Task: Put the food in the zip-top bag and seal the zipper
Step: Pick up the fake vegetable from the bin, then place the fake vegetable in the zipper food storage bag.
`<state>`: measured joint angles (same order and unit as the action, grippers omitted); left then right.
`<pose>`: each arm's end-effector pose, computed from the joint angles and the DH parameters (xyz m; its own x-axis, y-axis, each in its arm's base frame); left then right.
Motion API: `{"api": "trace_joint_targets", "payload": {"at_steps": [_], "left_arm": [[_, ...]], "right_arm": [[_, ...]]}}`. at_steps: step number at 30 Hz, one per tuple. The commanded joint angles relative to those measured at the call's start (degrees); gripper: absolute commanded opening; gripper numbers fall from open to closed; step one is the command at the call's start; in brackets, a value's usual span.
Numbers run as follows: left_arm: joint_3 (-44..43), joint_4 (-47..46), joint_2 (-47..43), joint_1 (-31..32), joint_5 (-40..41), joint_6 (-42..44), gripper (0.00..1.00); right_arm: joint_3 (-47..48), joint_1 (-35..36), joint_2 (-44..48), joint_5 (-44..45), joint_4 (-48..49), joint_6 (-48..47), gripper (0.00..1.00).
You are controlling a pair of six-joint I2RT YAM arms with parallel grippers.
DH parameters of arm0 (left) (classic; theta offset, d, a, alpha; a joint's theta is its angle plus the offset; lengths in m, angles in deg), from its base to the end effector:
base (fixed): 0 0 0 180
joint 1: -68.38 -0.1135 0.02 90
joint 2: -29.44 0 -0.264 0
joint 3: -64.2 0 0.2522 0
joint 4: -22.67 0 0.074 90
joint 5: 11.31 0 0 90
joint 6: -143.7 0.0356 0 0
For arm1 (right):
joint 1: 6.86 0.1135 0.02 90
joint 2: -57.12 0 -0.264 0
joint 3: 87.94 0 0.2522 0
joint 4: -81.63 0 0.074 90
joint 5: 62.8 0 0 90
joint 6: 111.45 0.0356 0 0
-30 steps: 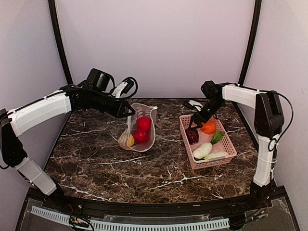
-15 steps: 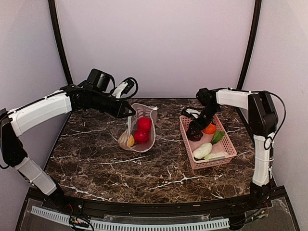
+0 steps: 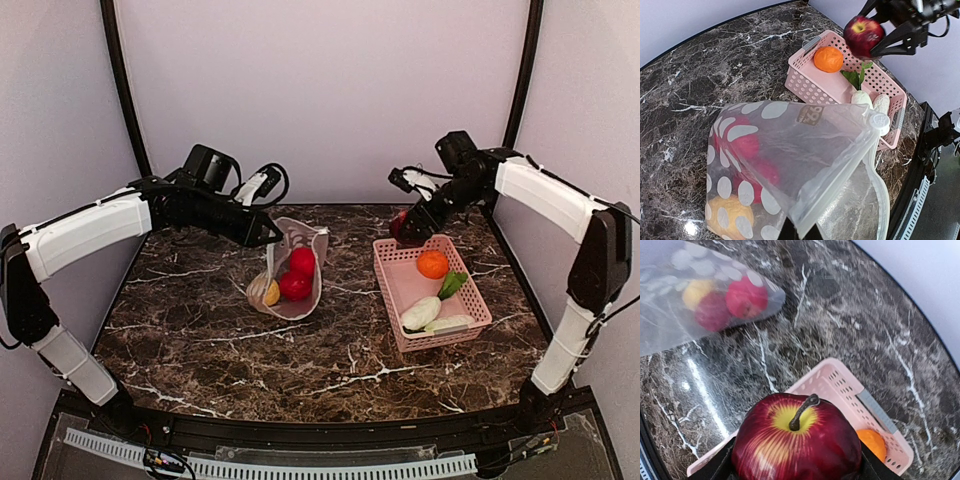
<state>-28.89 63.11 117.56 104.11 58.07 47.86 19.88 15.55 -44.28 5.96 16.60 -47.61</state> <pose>0.2768 -0.2146 0.3369 -0.5479 0.2768 -0.7894 0.7274 0.6237 -0.2862 0.3451 0.1563 0.3090 -0.4748 -0.6403 -0.6039 -0.8234 0.5654 0.0479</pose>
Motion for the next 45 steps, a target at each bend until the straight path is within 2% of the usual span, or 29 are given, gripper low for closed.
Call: {"api": "trace_joint_targets", "payload": {"at_steps": [1,5,13,20,31,38,40,42,45], "left_arm": [[0.49,0.0,-0.2,-0.39,-1.24,-0.49,0.01],[0.57,-0.27,-0.37,-0.39,-1.31,-0.46,0.01],[0.67,-0.28,0.6,-0.39,-1.34,0.44,0.01],[-0.92,0.61,2.35,-0.39,-6.4,0.96,0.01],[-2.18,3.28,1.19,-0.31,-16.81,-2.26,0.01],[-2.58,3.79,0.5,-0.35,-17.6,-3.23,0.01],[-3.04,4.31,0.46,-0.38,-17.92,-2.99,0.01],[-3.52,4.73,0.44,-0.31,-17.3,-2.57,0.01],[-4.25,5.57,0.89,-0.32,-16.94,-2.12,0.01]], "right_arm": [[0.49,1.89,4.12,-7.65,2.57,-2.58,0.57],[1.81,5.91,7.86,-20.54,3.7,-5.35,0.59],[13.51,22.54,2.4,-20.43,-0.18,-9.89,0.59],[17.73,29.0,-3.53,-14.97,2.64,-10.35,0.6],[13.35,32.66,-5.2,-7.37,8.04,-12.95,0.63],[11.5,34.34,-6.67,-0.41,9.72,-16.83,0.67],[9.82,35.23,-6.25,2.17,10.58,-18.39,0.7],[8.95,35.86,-5.96,3.13,10.58,-19.07,0.77],[8.69,37.37,-5.64,4.91,9.02,-19.6,0.97]]}}
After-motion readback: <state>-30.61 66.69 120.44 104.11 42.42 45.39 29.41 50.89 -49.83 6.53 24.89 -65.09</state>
